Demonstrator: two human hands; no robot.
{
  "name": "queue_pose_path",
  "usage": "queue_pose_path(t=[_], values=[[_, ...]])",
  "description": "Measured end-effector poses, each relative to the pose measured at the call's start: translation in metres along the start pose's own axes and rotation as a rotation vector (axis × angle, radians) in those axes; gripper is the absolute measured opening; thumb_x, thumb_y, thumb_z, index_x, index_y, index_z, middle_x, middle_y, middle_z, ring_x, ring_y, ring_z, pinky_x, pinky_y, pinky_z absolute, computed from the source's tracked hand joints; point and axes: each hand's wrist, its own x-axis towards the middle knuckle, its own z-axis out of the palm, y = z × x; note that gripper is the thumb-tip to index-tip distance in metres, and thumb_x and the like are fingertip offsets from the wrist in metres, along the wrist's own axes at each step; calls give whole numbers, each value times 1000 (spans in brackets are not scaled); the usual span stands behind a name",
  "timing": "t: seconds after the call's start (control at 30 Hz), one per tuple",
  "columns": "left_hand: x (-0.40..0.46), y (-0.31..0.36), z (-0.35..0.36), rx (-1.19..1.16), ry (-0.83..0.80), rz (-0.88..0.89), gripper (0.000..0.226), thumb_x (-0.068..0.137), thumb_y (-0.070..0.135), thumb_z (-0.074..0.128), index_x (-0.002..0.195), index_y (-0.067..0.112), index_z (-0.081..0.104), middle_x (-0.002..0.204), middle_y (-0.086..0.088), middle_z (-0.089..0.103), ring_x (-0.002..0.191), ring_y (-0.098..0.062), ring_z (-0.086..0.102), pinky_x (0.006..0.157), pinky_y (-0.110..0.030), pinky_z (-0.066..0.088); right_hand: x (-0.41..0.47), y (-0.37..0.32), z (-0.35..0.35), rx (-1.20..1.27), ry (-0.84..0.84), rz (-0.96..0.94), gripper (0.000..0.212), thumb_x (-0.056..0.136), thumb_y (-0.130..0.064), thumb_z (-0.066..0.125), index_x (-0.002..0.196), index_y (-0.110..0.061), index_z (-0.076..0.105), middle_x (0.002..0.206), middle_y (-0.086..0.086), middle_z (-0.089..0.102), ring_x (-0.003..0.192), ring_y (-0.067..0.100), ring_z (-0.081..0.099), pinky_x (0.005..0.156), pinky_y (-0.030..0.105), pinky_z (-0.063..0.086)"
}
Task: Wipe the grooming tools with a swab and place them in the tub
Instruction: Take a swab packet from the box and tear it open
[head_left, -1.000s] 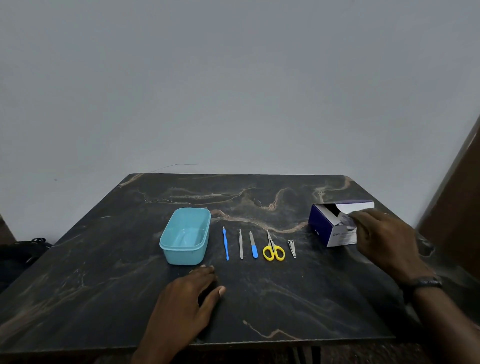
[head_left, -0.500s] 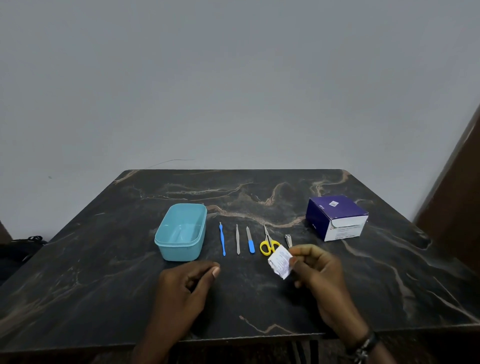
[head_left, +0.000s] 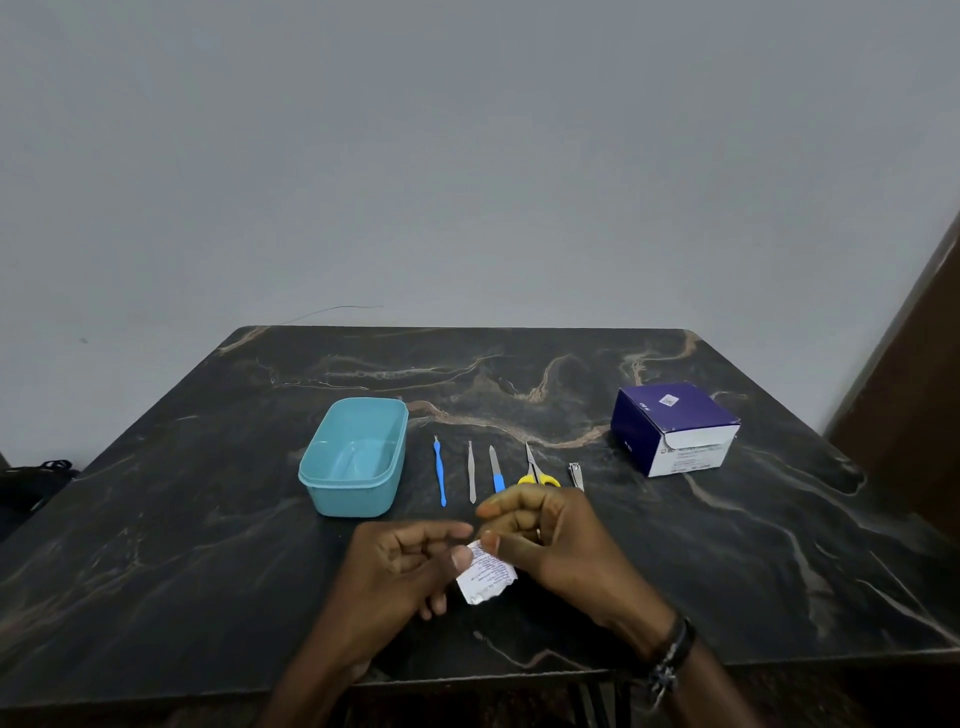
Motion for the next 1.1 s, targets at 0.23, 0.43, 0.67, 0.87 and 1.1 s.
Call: queue_pose_path(t=[0.23, 0.43, 0.67, 0.87, 1.1], values=[[0, -5, -2, -128, 148, 3, 12, 81, -4, 69, 92, -1, 73, 66, -21, 71, 47, -22, 59, 44, -26, 50, 2, 4, 4, 84, 164, 12, 9, 86, -9, 70, 93, -6, 65, 83, 22, 74, 62, 18, 65, 47, 22, 44], [-1, -3, -3, -307, 272, -14, 10, 80, -6, 67, 89, -3, 65, 75, -22, 73, 61, -32, 71, 53, -31, 60, -1, 7, 7, 26, 91, 23, 16, 81, 0, 73, 92, -4, 63, 76, 10, 73, 64, 19, 68, 48, 21, 46], [-1, -2, -2, -281, 224, -48, 10, 80, -7, 67, 89, -5, 63, 81, -22, 74, 74, -38, 73, 62, -37, 62, -4, 9, 12, -142, 86, -101, 2, 86, -4, 68, 84, -3, 68, 75, 12, 71, 63, 17, 68, 55, 16, 46], [-3, -3, 0, -199, 140, -35, 11, 79, -10, 68, 87, -8, 62, 79, -22, 73, 70, -37, 73, 57, -33, 61, -2, 16, 12, -140, 150, -140, 7, 88, -8, 66, 83, -12, 68, 74, 3, 72, 61, 18, 69, 60, 27, 53], [-3, -2, 0, -193, 139, -22, 12, 79, -10, 68, 89, -8, 63, 77, -21, 74, 68, -36, 73, 57, -32, 61, -3, 19, 13, -142, 181, -190, 13, 90, -9, 63, 84, -20, 65, 73, 4, 72, 53, 20, 66, 57, 33, 53]])
